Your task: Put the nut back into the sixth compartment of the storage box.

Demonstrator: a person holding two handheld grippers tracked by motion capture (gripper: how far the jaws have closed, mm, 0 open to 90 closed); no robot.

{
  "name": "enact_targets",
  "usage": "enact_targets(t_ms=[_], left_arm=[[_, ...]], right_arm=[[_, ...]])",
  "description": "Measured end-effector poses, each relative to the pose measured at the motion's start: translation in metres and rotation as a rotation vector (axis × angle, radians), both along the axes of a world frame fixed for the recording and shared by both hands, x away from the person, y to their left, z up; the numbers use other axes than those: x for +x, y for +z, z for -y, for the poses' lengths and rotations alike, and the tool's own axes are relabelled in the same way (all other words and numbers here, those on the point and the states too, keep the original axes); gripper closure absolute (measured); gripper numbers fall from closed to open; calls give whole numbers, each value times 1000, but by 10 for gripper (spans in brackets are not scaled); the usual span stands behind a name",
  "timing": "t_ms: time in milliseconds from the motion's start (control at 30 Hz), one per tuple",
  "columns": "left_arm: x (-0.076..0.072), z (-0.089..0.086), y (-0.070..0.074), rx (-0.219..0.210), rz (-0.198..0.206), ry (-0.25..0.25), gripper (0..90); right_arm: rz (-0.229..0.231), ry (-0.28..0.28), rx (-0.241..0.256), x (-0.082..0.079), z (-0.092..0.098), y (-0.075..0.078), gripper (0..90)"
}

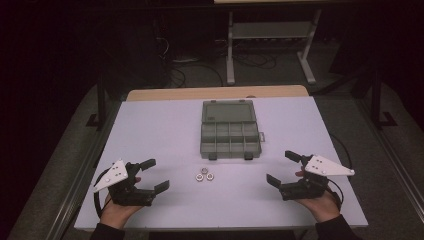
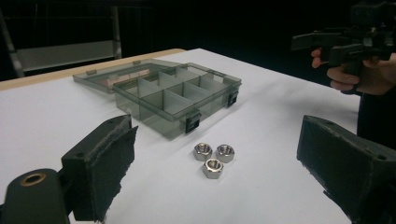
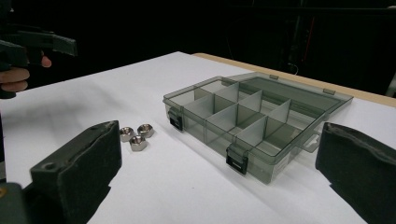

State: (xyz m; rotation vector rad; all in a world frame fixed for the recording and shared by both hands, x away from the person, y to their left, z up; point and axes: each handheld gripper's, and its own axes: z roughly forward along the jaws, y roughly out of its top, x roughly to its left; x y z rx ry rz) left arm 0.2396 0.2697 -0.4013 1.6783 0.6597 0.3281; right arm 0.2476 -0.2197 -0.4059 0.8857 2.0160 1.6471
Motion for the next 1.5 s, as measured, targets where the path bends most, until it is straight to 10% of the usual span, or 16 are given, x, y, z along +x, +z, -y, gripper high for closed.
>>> enact_targets(t_ms=[1500], left_arm=[[3,7,1,51,12,-11,106]], right_arm=[[-89,245,-118,48,-96,6,129]])
